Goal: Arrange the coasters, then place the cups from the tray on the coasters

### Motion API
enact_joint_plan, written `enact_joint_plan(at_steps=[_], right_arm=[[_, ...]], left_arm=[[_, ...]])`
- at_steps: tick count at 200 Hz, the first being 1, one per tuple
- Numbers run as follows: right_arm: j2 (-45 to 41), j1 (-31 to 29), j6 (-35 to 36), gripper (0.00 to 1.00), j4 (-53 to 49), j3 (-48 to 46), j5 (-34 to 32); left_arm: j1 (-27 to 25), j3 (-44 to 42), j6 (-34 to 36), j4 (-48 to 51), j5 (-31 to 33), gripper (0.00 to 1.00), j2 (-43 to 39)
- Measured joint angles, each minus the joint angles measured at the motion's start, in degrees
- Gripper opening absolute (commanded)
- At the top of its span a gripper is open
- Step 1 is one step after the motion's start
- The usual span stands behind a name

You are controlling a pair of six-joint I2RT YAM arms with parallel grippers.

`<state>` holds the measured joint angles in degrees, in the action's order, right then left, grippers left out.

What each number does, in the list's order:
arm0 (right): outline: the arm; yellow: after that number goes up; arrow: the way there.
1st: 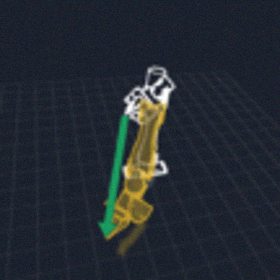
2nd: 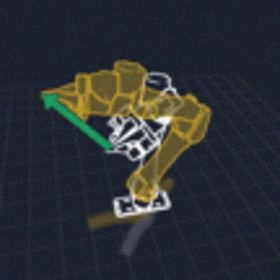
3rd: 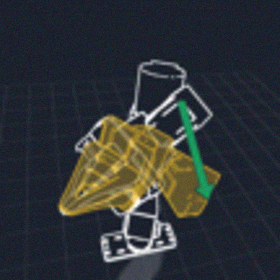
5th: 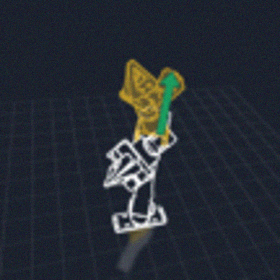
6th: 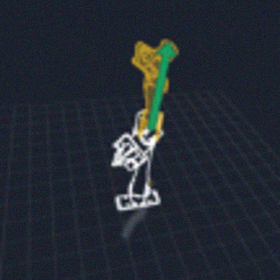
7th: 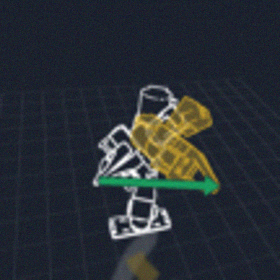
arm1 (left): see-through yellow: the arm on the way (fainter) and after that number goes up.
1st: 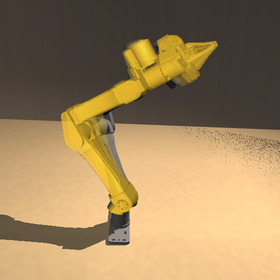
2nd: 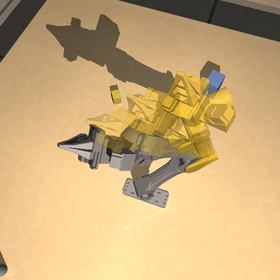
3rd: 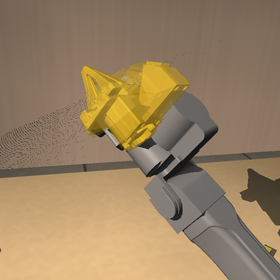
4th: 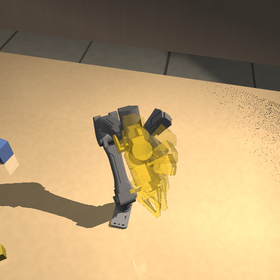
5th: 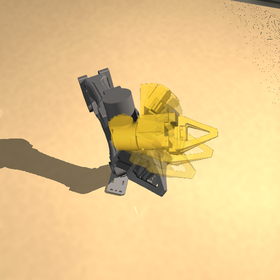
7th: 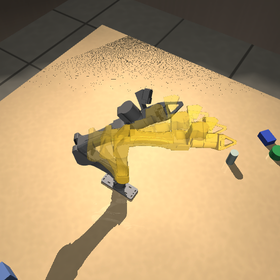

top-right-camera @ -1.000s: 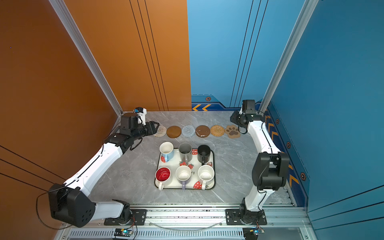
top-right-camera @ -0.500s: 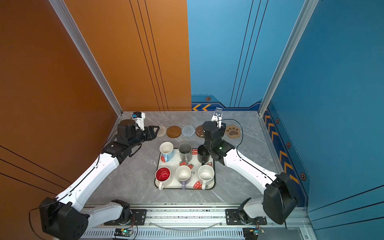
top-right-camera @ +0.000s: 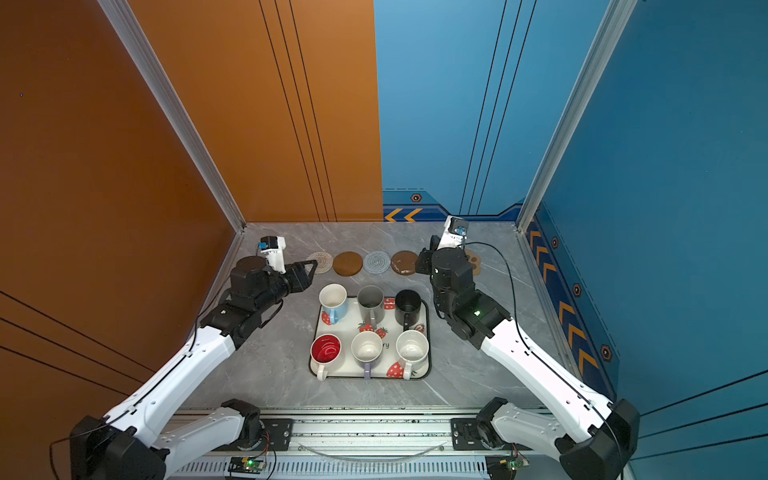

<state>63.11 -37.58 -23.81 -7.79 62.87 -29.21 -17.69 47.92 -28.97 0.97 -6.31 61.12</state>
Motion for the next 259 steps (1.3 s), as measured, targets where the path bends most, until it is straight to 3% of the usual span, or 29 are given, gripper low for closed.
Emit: enact_joint_plan(at_steps=[29, 49, 82, 164, 259], right_arm=[[-0.63, -0.50, -2.36, 0.22, -10.51, 0.72, 4.42], [-0.20, -0.70, -3.89, 0.45, -18.38, 0.79, 6.84], [3.41, -0.70, -6.73, 0.58, -27.61, 0.59, 11.52], [12.33, -1.20, -12.13, 0.65, -30.03, -3.52, 24.79], [19.69, -1.97, -14.03, 0.60, -29.40, -4.04, 26.88]], left_arm=[[0.00, -0.24, 0.44, -0.24, 0.09, 0.55, 0.00], [0.00, -0.24, 0.70, -0.37, 0.09, 0.56, 0.00], [0.00, -0.24, 1.11, -0.37, 0.09, 0.56, 0.00], [0.00, -0.28, 2.16, -0.55, 0.07, 0.57, 0.81], [0.20, -1.07, 2.16, -1.66, -0.13, 0.58, 1.16]])
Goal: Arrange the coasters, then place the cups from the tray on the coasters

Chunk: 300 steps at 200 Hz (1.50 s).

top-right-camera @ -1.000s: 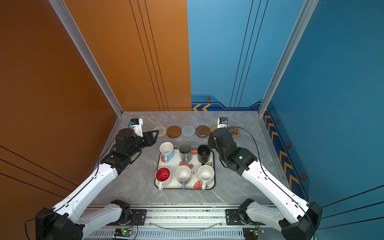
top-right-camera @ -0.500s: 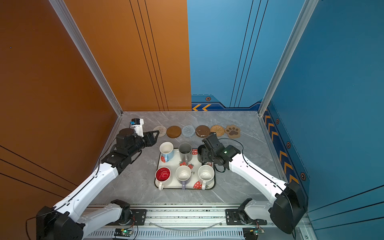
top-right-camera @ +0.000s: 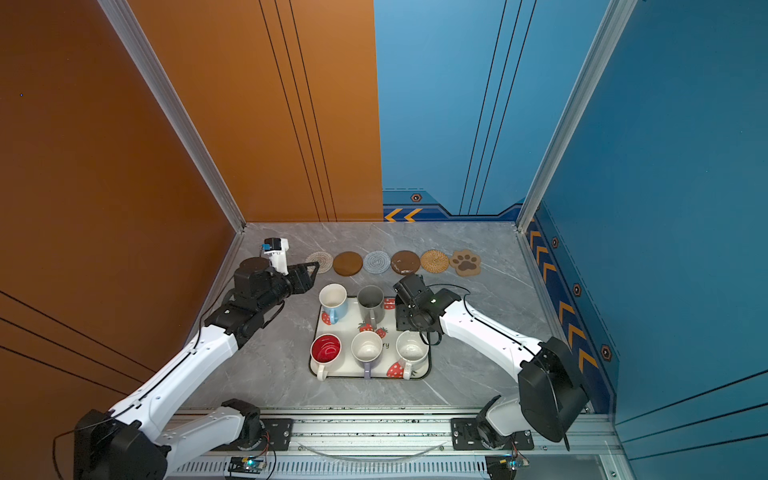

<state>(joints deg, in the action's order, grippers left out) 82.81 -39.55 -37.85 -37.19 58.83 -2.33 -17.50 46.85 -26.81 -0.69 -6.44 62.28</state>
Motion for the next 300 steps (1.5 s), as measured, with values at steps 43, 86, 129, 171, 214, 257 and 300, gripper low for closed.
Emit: enact_joint_plan(at_steps=[43, 86, 129, 171, 214, 257, 300], right_arm=[[3.52, 0.13, -0.28, 0.53, 1.29, -0.02, -0.22], [4.61, 0.74, -0.63, 0.50, 1.46, -0.02, -1.31], [4.87, 1.07, -0.81, 0.50, 2.75, 0.00, -2.21], [7.17, 1.46, -0.81, 0.49, 3.39, 0.50, -2.19], [8.50, 1.51, -0.81, 0.46, 3.39, 0.90, -2.19], [8.92, 1.64, -0.96, 0.31, 3.74, 1.27, -2.19], [8.98, 1.68, -1.01, 0.12, 3.54, 1.55, -2.12]], left_arm=[[0.37, -0.94, -0.02, -1.36, -0.55, 0.58, -0.02], [1.07, -1.79, -0.04, -1.95, -0.66, 0.59, -0.13], [1.38, -2.16, -0.04, -2.56, -0.68, 0.59, -0.39], [1.46, -2.19, -0.07, -2.58, -0.94, 0.59, -0.46], [1.75, -2.23, -0.07, -2.60, -1.09, 0.59, -0.61], [1.86, -2.40, -0.07, -2.60, -1.09, 0.59, -0.90], [2.14, -2.54, -0.07, -2.60, -1.11, 0.60, -0.90]])
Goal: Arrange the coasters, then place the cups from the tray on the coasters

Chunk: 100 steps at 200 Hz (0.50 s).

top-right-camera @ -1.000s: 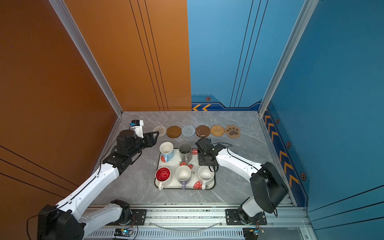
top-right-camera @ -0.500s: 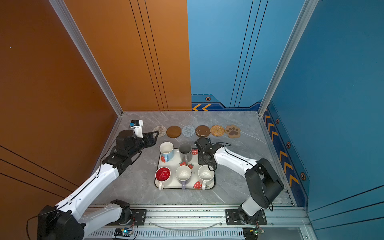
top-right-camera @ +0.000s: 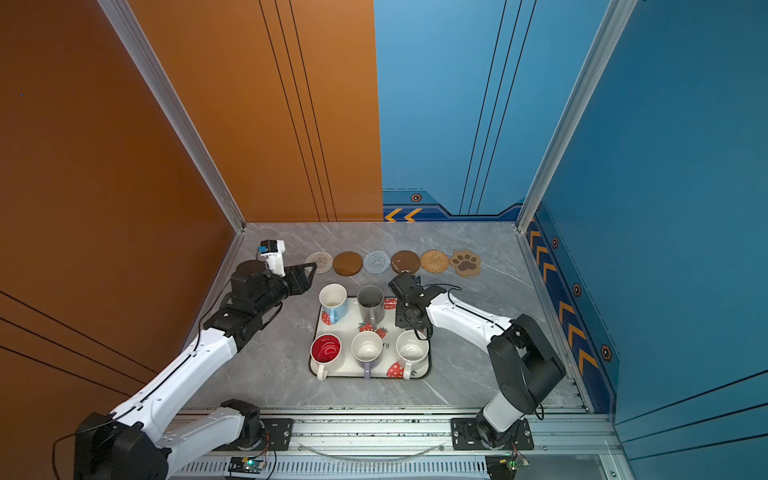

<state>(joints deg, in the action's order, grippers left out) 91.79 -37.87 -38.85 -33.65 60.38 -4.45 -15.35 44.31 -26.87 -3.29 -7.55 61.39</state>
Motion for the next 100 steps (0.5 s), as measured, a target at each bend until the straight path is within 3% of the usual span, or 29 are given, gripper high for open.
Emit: enact_joint_plan(at_steps=[19, 100], right_arm=[[0.00, 0.02, 0.02, 0.00, -0.26, 0.26, -0.11], [0.70, -0.79, 1.55, 0.00, -3.10, 2.89, -3.63]], left_arm=[[0.04, 0.00, 0.00, 0.00, 0.00, 0.59, 0.00], [0.42, -0.07, 0.00, 0.00, -0.17, 0.60, 0.00]])
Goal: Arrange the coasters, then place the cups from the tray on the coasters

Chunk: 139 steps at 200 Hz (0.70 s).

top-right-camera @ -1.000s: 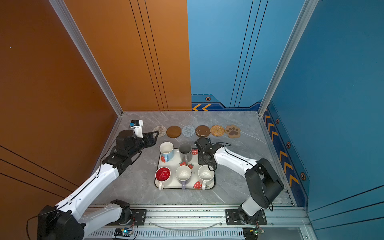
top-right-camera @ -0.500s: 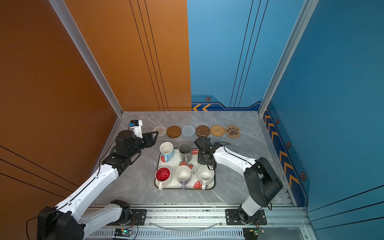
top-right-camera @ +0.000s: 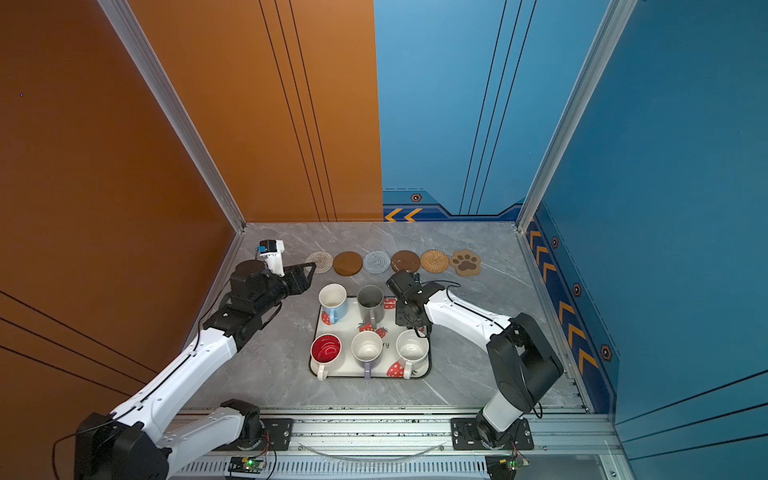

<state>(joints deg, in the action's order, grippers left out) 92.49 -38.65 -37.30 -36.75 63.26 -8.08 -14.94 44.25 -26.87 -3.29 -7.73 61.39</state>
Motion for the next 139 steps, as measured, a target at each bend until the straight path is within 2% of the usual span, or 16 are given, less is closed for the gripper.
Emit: enact_joint_plan(at_steps=[85, 139], right_arm=[[-0.92, -0.79, 2.14, 0.00, -0.63, 1.09, -5.66], [-3.80, 0.50, 3.45, 0.00, -1.25, 2.16, -6.82]], left_arm=[[0.11, -0.11, 0.00, -0.04, 0.00, 0.60, 0.00], [0.33, -0.33, -0.02, -0.17, -0.02, 0.60, -0.11]])
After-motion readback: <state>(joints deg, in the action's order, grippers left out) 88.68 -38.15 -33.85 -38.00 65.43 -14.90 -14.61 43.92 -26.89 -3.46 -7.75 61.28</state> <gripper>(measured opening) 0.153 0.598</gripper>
